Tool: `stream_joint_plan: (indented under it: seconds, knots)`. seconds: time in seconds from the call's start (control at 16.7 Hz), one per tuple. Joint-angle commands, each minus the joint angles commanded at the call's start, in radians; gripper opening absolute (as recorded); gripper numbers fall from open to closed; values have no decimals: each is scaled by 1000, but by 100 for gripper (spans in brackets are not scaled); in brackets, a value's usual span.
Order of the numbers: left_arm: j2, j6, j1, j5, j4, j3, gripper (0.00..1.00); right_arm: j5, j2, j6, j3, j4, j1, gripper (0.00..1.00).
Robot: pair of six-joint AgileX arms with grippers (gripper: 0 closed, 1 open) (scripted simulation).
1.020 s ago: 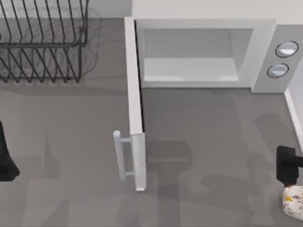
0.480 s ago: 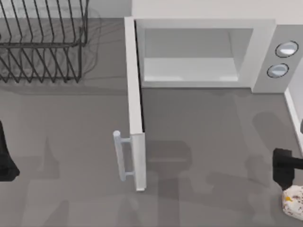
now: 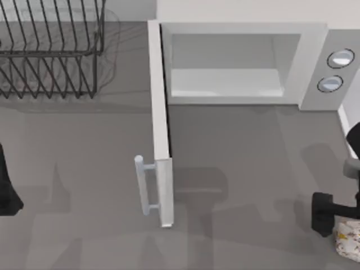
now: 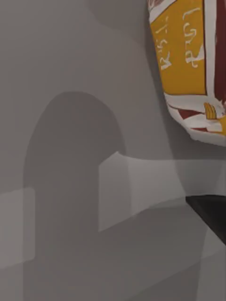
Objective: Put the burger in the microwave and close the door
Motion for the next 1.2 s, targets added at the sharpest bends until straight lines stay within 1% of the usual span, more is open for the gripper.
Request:
stream_joint_plan:
  seconds: [0.12, 0.36, 1.14, 1.2]
  knots:
    - [0, 0, 0, 0, 0, 0, 100, 0, 22, 1, -20, 34, 1, 100]
    - [0, 0, 0, 0, 0, 0, 100, 0, 23, 1, -21, 36, 1, 100]
    - [0, 0, 0, 0, 0, 0, 100, 0, 23, 1, -21, 36, 1, 2]
    - [0, 0, 0, 0, 0, 0, 100, 0, 23, 1, -21, 36, 1, 0]
